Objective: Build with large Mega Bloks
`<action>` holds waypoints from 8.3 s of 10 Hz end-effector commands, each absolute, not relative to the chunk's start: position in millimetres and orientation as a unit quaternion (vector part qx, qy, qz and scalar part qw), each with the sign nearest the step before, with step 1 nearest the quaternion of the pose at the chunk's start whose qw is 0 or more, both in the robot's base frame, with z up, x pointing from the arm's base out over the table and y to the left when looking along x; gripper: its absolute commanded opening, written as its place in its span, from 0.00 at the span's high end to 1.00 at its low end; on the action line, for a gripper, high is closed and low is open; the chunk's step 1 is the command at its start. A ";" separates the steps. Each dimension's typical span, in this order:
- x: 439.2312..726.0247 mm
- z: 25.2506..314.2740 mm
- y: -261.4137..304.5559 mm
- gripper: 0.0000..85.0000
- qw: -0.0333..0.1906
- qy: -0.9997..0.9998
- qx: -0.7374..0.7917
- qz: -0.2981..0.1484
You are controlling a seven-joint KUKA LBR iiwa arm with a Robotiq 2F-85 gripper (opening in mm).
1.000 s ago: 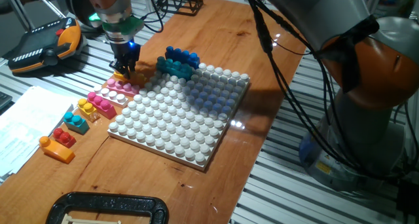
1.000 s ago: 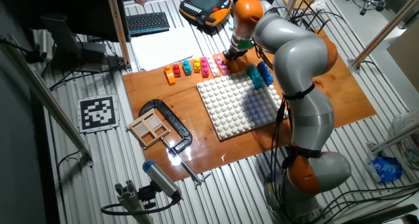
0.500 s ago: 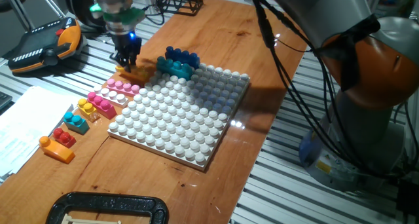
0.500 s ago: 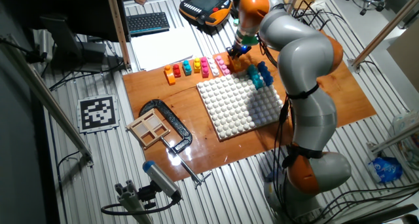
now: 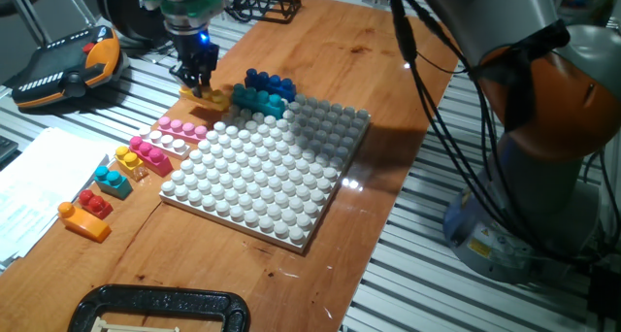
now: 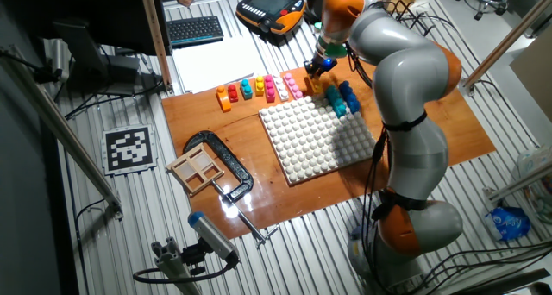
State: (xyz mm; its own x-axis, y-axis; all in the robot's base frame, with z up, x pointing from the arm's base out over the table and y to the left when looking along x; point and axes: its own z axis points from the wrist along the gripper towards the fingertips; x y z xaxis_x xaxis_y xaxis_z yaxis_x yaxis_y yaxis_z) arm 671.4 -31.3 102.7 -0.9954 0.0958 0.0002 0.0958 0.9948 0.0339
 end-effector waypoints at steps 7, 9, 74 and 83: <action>642.6 105.9 -34.1 1.00 -0.012 1.000 0.025 0.001; 642.5 105.3 -34.5 1.00 -0.008 1.000 0.029 0.001; 609.1 113.3 -19.8 1.00 0.014 1.000 0.025 -0.010; 618.4 112.4 -20.7 1.00 0.039 0.998 0.052 0.001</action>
State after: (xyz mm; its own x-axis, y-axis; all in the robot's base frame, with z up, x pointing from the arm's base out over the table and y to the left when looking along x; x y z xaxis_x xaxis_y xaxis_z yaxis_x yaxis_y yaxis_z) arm 617.1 -21.2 112.4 -0.9916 0.1033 -0.0780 0.1030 0.9947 0.0077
